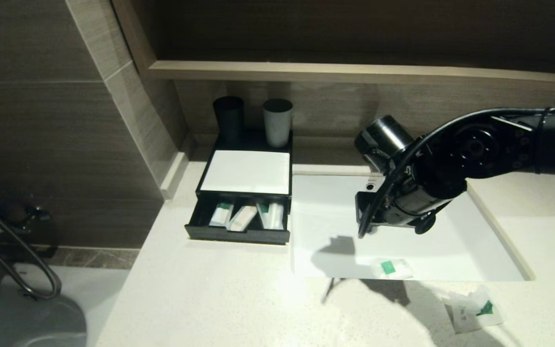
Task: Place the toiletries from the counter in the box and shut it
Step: Pick up the bathroom toiletry
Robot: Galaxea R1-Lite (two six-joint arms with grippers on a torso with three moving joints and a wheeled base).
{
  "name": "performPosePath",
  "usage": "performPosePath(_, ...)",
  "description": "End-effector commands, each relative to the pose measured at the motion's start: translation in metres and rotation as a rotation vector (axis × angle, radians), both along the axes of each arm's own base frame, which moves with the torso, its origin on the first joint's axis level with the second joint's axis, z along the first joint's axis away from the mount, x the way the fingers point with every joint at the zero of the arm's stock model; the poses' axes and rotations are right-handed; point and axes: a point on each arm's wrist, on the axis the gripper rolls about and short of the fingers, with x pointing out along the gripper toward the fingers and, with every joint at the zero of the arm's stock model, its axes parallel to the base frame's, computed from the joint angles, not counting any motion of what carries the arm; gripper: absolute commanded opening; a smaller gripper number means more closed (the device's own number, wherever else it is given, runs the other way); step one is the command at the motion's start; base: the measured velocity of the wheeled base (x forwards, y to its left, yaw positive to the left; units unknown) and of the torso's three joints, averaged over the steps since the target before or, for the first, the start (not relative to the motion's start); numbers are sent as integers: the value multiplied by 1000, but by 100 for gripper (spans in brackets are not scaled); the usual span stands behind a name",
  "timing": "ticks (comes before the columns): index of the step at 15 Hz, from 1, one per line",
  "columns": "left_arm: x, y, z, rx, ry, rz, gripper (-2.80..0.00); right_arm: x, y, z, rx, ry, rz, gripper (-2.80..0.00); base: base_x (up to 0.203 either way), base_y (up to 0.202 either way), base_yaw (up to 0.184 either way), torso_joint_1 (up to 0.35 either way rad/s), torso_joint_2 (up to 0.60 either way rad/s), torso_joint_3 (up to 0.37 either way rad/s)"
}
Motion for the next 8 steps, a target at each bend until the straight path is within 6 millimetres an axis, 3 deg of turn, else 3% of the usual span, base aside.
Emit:
performPosePath(1, 0, 0, 0, 0, -1, 1, -280, 2, -12, -8, -19, 32, -37, -280, 0, 0, 0, 0, 0, 0)
performPosePath(8, 0, 0, 0, 0, -1, 1, -280, 13, -21, -18, -31, 54, -75, -280, 0, 0, 0, 0, 0, 0)
